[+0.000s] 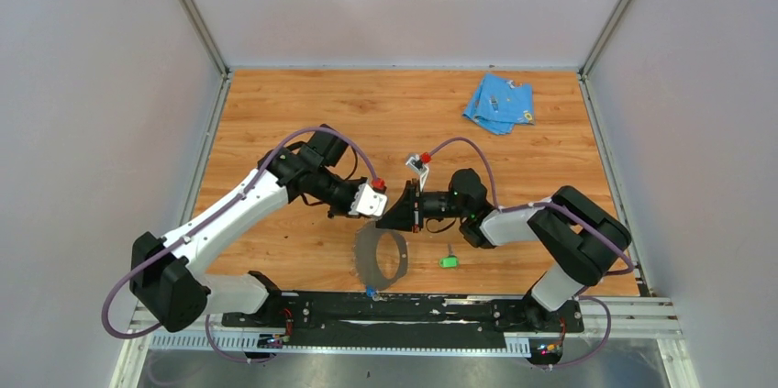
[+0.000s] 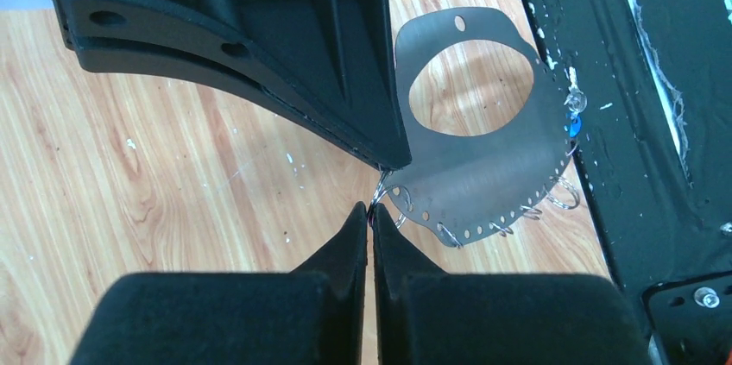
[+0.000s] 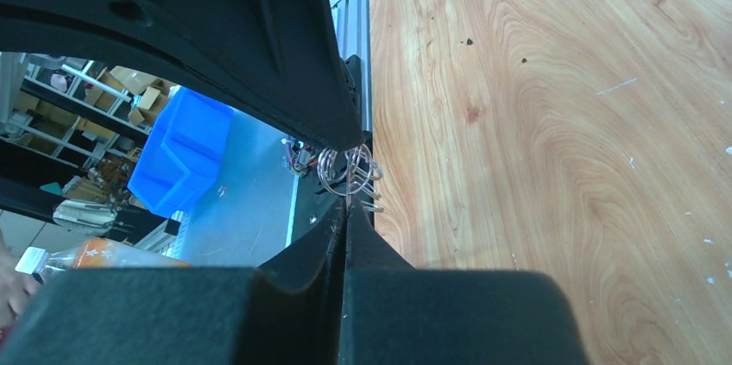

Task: Put the keys on the keyring

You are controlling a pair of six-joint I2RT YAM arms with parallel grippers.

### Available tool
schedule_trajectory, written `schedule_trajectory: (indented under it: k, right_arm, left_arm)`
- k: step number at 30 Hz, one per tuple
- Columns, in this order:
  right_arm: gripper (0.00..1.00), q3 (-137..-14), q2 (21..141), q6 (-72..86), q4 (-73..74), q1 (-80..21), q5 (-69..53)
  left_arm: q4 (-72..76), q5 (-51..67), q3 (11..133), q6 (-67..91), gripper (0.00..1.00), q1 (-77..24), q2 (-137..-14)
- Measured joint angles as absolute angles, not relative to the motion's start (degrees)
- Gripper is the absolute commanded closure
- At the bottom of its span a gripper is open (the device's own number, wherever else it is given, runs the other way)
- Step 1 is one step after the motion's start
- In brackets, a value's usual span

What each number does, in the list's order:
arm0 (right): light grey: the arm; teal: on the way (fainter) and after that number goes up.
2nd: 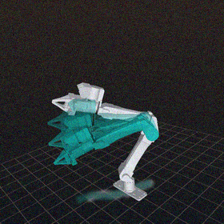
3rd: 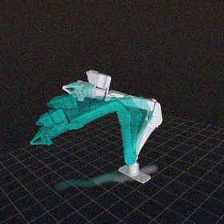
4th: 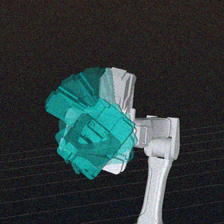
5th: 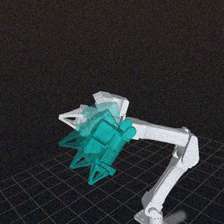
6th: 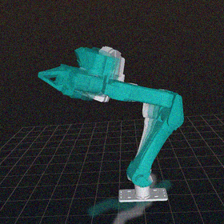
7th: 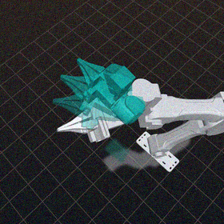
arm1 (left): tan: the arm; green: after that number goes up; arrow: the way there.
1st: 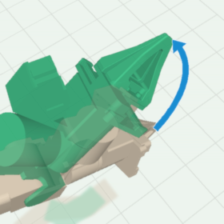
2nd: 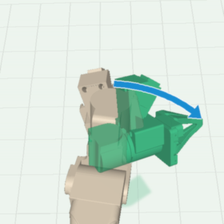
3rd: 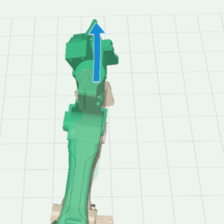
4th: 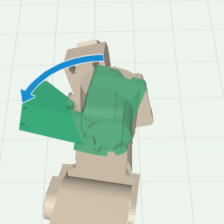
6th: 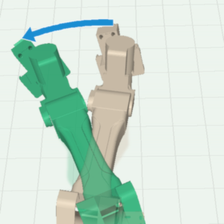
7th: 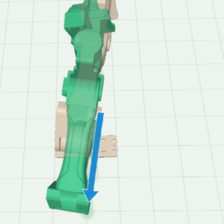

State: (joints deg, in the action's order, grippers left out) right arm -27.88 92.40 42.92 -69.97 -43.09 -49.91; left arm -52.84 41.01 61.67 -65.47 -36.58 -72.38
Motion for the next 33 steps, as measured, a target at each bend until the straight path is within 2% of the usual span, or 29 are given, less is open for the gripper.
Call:
schedule_trajectory:
  k: [2, 3, 8, 10, 12, 13, 16, 21, 25, 28, 30, 33]
  right_arm:
    - [0.99, -28.2, 90.8, 42.0, -68.1, -43.5, -49.6]
    - [1.00, -28.2, 90.0, 41.7, -67.4, -43.6, -49.4]
    - [1.00, -28.2, 84.7, 39.6, -64.5, -44.3, -46.6]
    - [1.00, -28.2, 82.5, 39.0, -63.5, -44.4, -45.8]
    - [1.00, -28.2, 80.2, 38.4, -62.6, -44.4, -45.1]
    - [1.00, -28.2, 79.2, 38.0, -62.1, -44.4, -44.9]
    - [1.00, -28.2, 75.0, 36.4, -58.7, -44.4, -44.3]
    - [1.00, -28.6, 67.4, 32.9, -51.5, -44.4, -43.6]
    - [1.00, -29.5, 63.3, 30.5, -46.4, -44.8, -43.0]
    - [1.00, -31.2, 61.0, 28.2, -41.9, -45.5, -42.2]
    - [1.00, -32.6, 59.9, 26.5, -39.1, -45.8, -41.6]
    - [1.00, -34.2, 58.7, 24.4, -36.0, -46.1, -40.8]
  left_arm:
    - [-52.8, 41.2, 62.0, -64.6, 0.78, -36.6, -72.0]
    - [-52.7, 41.4, 62.0, -64.2, 0.74, -36.6, -71.6]
    - [-52.4, 43.0, 62.1, -61.1, 0.68, -36.7, -69.6]
    - [-52.3, 43.3, 62.0, -60.6, 0.57, -36.7, -68.6]
    - [-52.3, 43.4, 62.1, -59.6, 0.39, -36.7, -67.4]
    - [-52.4, 43.4, 62.1, -58.8, 0.33, -36.7, -66.8]
    - [-52.5, 43.2, 62.4, -56.4, 0.28, -36.8, -65.7]
    - [-52.4, 43.4, 63.2, -50.5, 0.29, -36.7, -64.2]
    - [-51.9, 45.7, 64.6, -43.3, 0.42, -35.9, -65.6]
    - [-51.4, 50.7, 66.9, -37.9, 0.54, -35.4, -68.7]
    - [-50.9, 54.5, 68.0, -35.4, 0.66, -35.3, -70.7]
    - [-50.7, 58.1, 68.2, -33.6, 0.93, -35.3, -72.1]
